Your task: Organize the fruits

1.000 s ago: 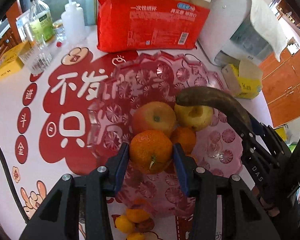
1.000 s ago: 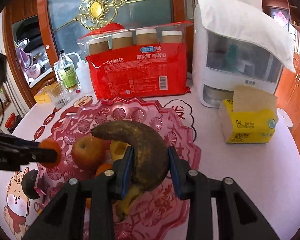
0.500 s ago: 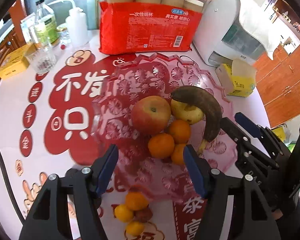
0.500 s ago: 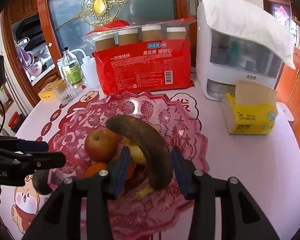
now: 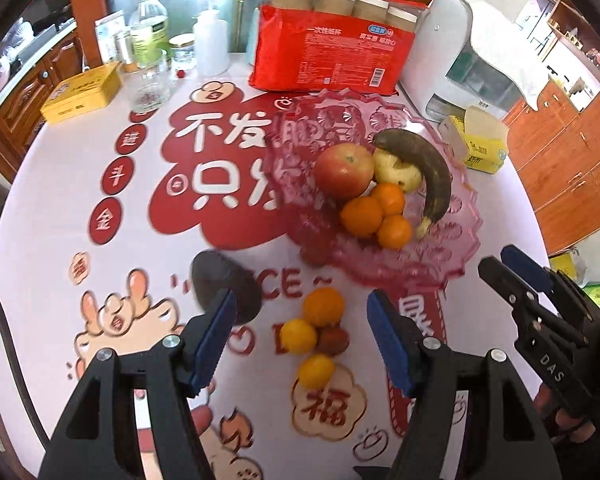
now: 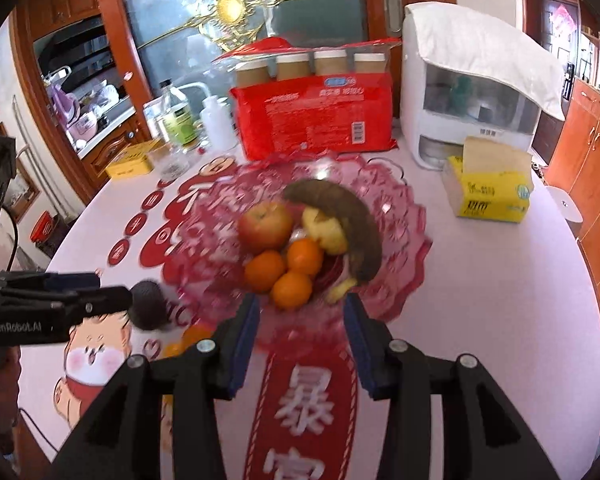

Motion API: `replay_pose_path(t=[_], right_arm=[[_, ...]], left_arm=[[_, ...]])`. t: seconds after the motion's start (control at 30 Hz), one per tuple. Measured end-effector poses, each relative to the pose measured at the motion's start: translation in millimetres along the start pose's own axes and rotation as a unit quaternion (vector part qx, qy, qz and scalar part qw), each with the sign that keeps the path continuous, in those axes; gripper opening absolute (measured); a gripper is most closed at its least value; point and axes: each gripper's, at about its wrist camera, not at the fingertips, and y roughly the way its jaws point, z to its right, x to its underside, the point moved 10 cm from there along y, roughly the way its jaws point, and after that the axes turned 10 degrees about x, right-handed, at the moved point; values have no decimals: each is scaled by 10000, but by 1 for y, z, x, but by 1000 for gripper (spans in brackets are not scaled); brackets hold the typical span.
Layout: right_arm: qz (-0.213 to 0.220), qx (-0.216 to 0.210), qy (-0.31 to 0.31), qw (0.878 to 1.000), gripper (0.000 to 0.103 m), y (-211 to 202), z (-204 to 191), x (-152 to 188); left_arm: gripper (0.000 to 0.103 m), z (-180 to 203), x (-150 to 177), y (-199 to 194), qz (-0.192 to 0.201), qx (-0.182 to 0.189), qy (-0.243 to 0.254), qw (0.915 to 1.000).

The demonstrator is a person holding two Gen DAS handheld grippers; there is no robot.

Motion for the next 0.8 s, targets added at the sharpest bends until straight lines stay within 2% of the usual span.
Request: replay_pose_path(t=[0.2,0.3,0.53,0.73,0.8], right_arm=[[-133,-101,-117,9998,44,-22,-29,33],[-184,-145,-173,9996,44,-31,-46,48],[-295,-290,-40,9991,44,-44,-81,80],[-412,-311,-117,9986,44,-49,-108,103],[-453,-306,-128,9984,44,-47,-114,108]], left_arm=[[68,-14,26,-24,26,-19,10,10000],[74,-23,38,-33,-8,-17,-6,10000],[75,-46,66,-47,-203,72,-77,9997],[75,-67,75,-57,-266,24,-62,9996],[79,-72,74,-60,-292,4,-1,9996]])
